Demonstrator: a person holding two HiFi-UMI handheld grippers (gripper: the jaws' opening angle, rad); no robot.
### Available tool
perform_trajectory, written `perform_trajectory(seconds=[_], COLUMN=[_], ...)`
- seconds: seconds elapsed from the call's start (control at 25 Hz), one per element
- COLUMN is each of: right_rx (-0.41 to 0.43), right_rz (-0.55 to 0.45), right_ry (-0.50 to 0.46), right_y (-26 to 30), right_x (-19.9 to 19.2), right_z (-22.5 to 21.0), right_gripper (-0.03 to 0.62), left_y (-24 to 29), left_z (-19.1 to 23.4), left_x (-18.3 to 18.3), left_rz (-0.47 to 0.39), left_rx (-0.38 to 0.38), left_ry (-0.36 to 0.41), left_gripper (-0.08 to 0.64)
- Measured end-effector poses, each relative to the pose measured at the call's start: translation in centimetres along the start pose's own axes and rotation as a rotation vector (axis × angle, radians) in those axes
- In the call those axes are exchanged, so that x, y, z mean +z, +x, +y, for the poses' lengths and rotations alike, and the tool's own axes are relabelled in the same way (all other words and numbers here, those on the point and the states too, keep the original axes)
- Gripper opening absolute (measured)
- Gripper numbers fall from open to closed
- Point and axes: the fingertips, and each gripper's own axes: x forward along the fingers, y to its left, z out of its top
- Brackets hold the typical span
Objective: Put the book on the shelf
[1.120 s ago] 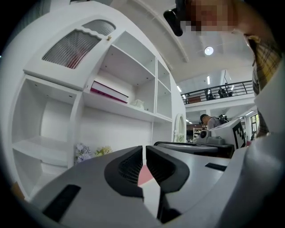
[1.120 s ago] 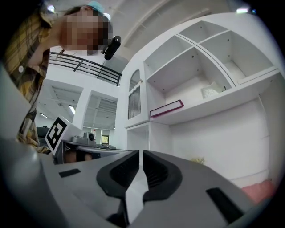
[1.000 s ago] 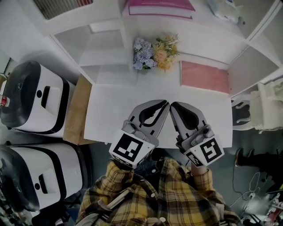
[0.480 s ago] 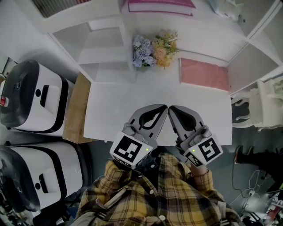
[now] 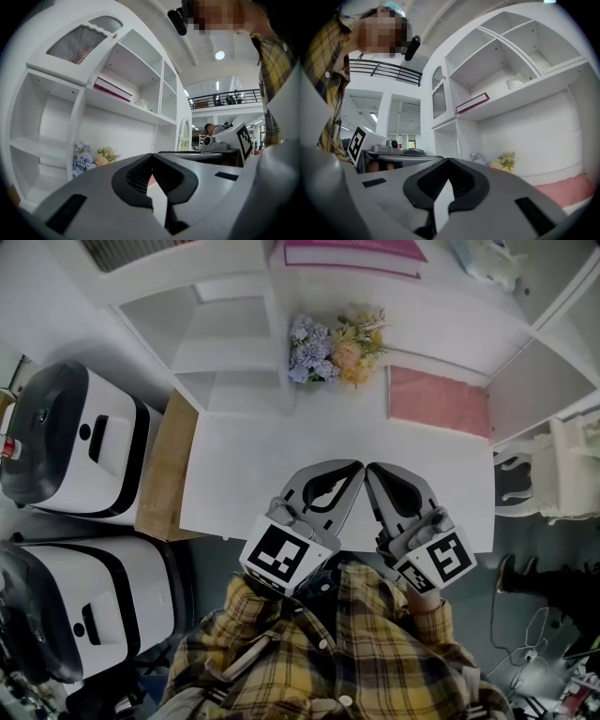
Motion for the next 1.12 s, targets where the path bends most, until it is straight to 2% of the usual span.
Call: perform_trajectory(seconds=[0.84, 1.12], right_rx=[0.019, 0.012], right_rz=[-0.015, -0.016], right_ry=[-0.008, -0.011], right_y=[-0.1, -0.3], right_x=[0.6, 0.9], right_z=[-0.4, -0.9], right_gripper=[0.017, 0.017], left_y=[0.6, 0.6], left_z=[0.2, 1.0], left_x=[0.1, 0.7], left_rz=[-0.016, -0.007], left_rx=[0.011, -0.003], left_ry=[-0.012, 0.031], left_gripper=[0.02, 0.02])
